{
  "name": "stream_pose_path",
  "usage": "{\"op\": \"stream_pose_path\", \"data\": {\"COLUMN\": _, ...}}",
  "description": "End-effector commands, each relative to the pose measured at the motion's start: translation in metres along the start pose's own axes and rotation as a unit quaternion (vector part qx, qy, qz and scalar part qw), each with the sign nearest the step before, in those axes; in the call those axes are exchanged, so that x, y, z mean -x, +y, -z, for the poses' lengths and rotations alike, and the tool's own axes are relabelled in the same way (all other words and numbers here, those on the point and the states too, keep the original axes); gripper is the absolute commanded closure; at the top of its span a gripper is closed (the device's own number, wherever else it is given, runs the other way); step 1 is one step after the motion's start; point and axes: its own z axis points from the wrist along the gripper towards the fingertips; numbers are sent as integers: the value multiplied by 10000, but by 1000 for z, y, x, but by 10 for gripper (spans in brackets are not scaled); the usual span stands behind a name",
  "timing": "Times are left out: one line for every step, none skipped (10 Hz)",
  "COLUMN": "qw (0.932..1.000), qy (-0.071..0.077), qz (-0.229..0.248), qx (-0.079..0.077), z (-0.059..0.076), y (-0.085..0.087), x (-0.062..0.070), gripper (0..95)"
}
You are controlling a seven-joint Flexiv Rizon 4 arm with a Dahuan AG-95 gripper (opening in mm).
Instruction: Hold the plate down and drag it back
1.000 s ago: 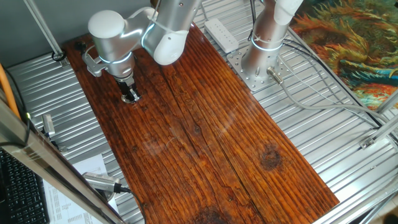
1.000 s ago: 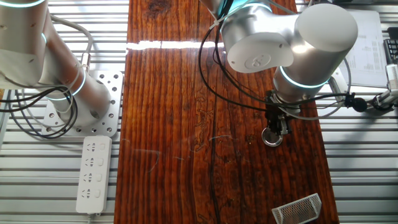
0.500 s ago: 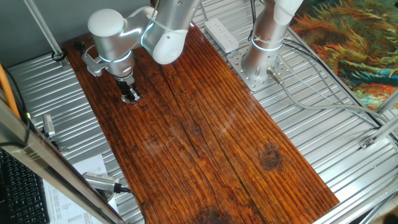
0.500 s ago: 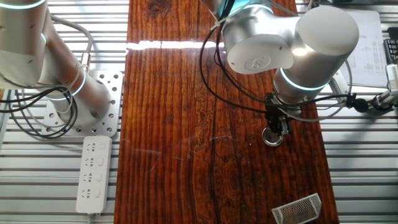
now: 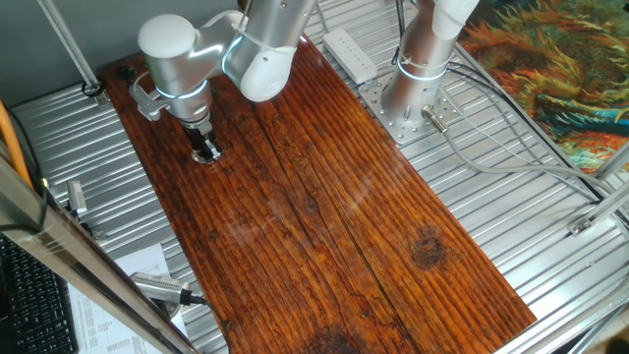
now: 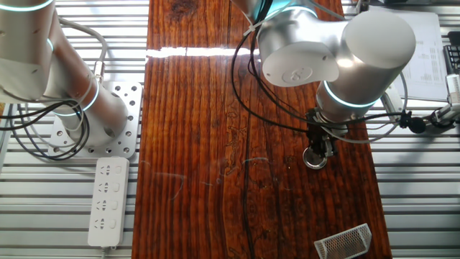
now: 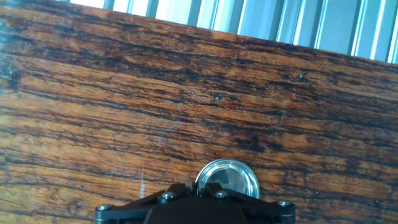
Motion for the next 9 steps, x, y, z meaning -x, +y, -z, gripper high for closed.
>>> {"op": "stream_pose_path", "data": {"qw": 10000, "qy": -4, "qz": 9, "qx": 9, "z": 0, "y": 1, "x": 0, "gripper": 950}}
{"op": "stream_pose_path", "data": {"qw": 10000, "qy": -8, "qz": 10, "qx": 12, "z": -1, "y": 2, "x": 0, "gripper": 950}}
{"op": "stream_pose_path", "data": {"qw": 10000, "qy": -11, "qz": 8, "qx": 18, "z": 0, "y": 3, "x": 1, "gripper": 950}}
{"op": "stream_pose_path", "data": {"qw": 10000, "qy": -10, "qz": 7, "qx": 16, "z": 0, "y": 3, "x": 1, "gripper": 950}}
{"op": "stream_pose_path", "data": {"qw": 10000, "qy": -14, "qz": -3, "qx": 30, "z": 0, "y": 4, "x": 1, "gripper": 950}}
{"op": "stream_pose_path", "data": {"qw": 10000, "qy": -23, "qz": -12, "qx": 52, "z": 0, "y": 4, "x": 1, "gripper": 950}}
{"op": "stream_pose_path", "data": {"qw": 10000, "qy": -30, "qz": -16, "qx": 54, "z": 0, "y": 4, "x": 1, "gripper": 950}}
{"op": "stream_pose_path", "data": {"qw": 10000, "qy": -35, "qz": -39, "qx": 78, "z": 0, "y": 6, "x": 1, "gripper": 950}}
{"op": "stream_pose_path", "data": {"qw": 9999, "qy": -36, "qz": -57, "qx": 82, "z": -1, "y": 7, "x": 1, "gripper": 950}}
